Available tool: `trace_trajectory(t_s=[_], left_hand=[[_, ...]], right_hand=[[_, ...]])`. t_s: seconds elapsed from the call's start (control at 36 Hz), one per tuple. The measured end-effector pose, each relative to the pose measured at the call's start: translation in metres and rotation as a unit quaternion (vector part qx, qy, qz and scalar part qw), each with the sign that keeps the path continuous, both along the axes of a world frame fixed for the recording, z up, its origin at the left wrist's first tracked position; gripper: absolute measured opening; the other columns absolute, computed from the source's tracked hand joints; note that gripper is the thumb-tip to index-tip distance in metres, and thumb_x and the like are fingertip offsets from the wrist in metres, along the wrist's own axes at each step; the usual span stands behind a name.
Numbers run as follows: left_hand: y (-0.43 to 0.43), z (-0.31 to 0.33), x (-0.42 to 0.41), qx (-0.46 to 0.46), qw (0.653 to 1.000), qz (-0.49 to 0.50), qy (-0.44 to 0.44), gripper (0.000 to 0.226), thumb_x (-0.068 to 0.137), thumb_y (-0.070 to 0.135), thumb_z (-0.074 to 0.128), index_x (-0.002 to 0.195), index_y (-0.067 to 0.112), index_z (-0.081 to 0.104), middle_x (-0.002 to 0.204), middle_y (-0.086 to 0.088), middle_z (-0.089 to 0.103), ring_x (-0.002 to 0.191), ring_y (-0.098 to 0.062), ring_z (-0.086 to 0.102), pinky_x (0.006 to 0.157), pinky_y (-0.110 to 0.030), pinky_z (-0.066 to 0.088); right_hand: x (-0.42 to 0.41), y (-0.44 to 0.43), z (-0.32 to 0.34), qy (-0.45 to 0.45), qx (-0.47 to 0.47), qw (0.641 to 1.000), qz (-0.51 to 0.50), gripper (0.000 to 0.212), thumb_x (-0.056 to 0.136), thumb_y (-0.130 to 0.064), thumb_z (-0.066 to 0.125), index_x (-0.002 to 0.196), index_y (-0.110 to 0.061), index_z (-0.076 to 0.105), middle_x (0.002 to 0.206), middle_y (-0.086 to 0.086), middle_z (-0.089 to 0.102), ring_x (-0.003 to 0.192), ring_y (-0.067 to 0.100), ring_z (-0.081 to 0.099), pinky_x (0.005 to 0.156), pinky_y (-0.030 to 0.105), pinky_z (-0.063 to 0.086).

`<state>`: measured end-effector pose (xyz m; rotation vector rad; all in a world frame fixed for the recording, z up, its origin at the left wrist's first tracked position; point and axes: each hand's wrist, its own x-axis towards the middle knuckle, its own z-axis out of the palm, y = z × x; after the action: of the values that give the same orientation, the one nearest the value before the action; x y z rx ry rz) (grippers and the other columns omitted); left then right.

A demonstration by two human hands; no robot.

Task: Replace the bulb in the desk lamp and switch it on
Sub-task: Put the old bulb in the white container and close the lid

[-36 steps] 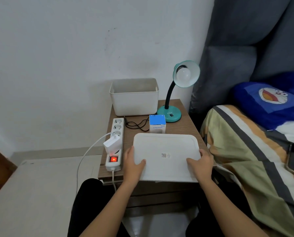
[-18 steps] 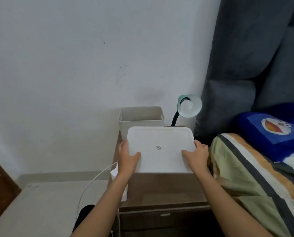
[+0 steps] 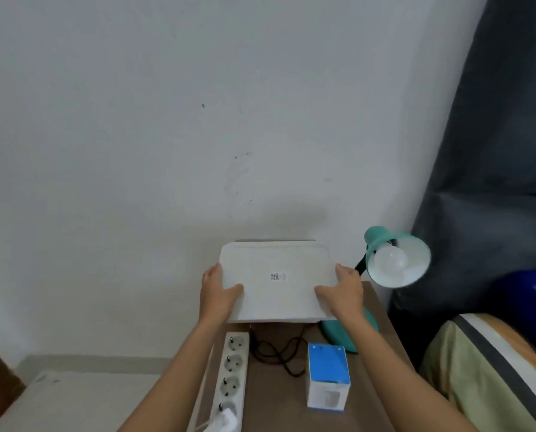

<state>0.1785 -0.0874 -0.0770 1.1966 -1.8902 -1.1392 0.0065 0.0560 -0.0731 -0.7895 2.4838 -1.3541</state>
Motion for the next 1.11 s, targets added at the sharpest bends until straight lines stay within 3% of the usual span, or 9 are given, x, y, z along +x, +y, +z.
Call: trace_trajectory(t_s=[0.25, 0.42, 0.56, 0.72, 0.92, 1.03, 1.11], left_hand=[[-0.053, -0.029, -0.045, 0.02, 1.0, -0.001, -0.009, 0.061, 0.088, 0.01, 0.058, 0.142, 0.005, 0.031, 0.149, -0.01, 0.03, 0.135, -0.025, 0.034, 0.106, -0.031, 0.029], [-0.083, -0.034, -0.065, 0.002, 1.0, -0.001, -0.024, 0.062, 0.088, 0.013, 0.059, 0.142, 0.004, 0.031, 0.149, -0.011, 0.032, 0.136, -0.025, 0.034, 0.108, -0.03, 0.028], [-0.097, -0.041, -0.073, -0.005, 1.0, -0.007, -0.03, 0.068, 0.088, 0.024, 0.062, 0.144, 0.004, 0.029, 0.151, -0.011, 0.031, 0.138, -0.024, 0.032, 0.11, -0.03, 0.025], [-0.103, -0.051, -0.078, 0.001, 1.0, 0.007, -0.016, 0.072, 0.086, 0.034, 0.064, 0.145, 0.01, 0.03, 0.151, -0.007, 0.032, 0.138, -0.023, 0.032, 0.111, -0.032, 0.025], [-0.101, -0.052, -0.078, 0.012, 1.0, 0.019, 0.012, 0.071, 0.085, 0.033, 0.066, 0.143, 0.01, 0.033, 0.148, -0.006, 0.037, 0.135, -0.022, 0.037, 0.109, -0.031, 0.029], [-0.095, -0.043, -0.072, -0.001, 1.0, -0.002, -0.01, 0.058, 0.09, 0.026, 0.059, 0.14, 0.007, 0.037, 0.145, -0.009, 0.04, 0.133, -0.023, 0.038, 0.101, -0.026, 0.03], [-0.09, -0.039, -0.06, 0.006, 1.0, -0.023, -0.02, 0.055, 0.091, 0.021, 0.056, 0.14, 0.007, 0.037, 0.144, -0.009, 0.042, 0.131, -0.024, 0.041, 0.101, -0.027, 0.032]], right_hand=[[-0.046, -0.05, -0.024, -0.014, 0.01, 1.0, 0.02, 0.069, 0.082, -0.013, 0.065, 0.142, -0.001, 0.032, 0.147, 0.013, 0.033, 0.134, 0.024, 0.034, 0.106, 0.025, 0.028], [-0.065, -0.074, -0.029, 0.007, 0.004, 1.0, 0.011, 0.059, 0.083, -0.015, 0.064, 0.135, 0.002, 0.041, 0.143, 0.013, 0.039, 0.129, 0.025, 0.04, 0.097, 0.024, 0.032], [-0.071, -0.086, -0.037, 0.005, -0.031, 0.999, -0.016, 0.061, 0.086, -0.022, 0.063, 0.139, -0.002, 0.039, 0.144, 0.011, 0.039, 0.132, 0.024, 0.038, 0.106, 0.027, 0.029], [-0.068, -0.089, -0.052, -0.008, -0.064, 0.996, -0.061, 0.06, 0.086, -0.027, 0.062, 0.138, -0.005, 0.042, 0.143, 0.008, 0.042, 0.131, 0.022, 0.04, 0.105, 0.027, 0.03], [-0.069, -0.09, -0.052, -0.005, -0.047, 0.997, -0.057, 0.06, 0.087, -0.028, 0.06, 0.139, -0.004, 0.04, 0.145, 0.009, 0.039, 0.133, 0.023, 0.038, 0.107, 0.028, 0.029], [-0.067, -0.087, -0.043, -0.008, -0.008, 1.0, -0.029, 0.06, 0.09, -0.028, 0.056, 0.14, -0.001, 0.036, 0.147, 0.012, 0.036, 0.136, 0.025, 0.033, 0.109, 0.03, 0.027], [-0.063, -0.084, -0.036, -0.008, 0.017, 1.0, -0.021, 0.039, 0.089, -0.02, 0.056, 0.122, 0.001, 0.052, 0.129, 0.014, 0.049, 0.123, 0.027, 0.044, 0.095, 0.029, 0.037]])
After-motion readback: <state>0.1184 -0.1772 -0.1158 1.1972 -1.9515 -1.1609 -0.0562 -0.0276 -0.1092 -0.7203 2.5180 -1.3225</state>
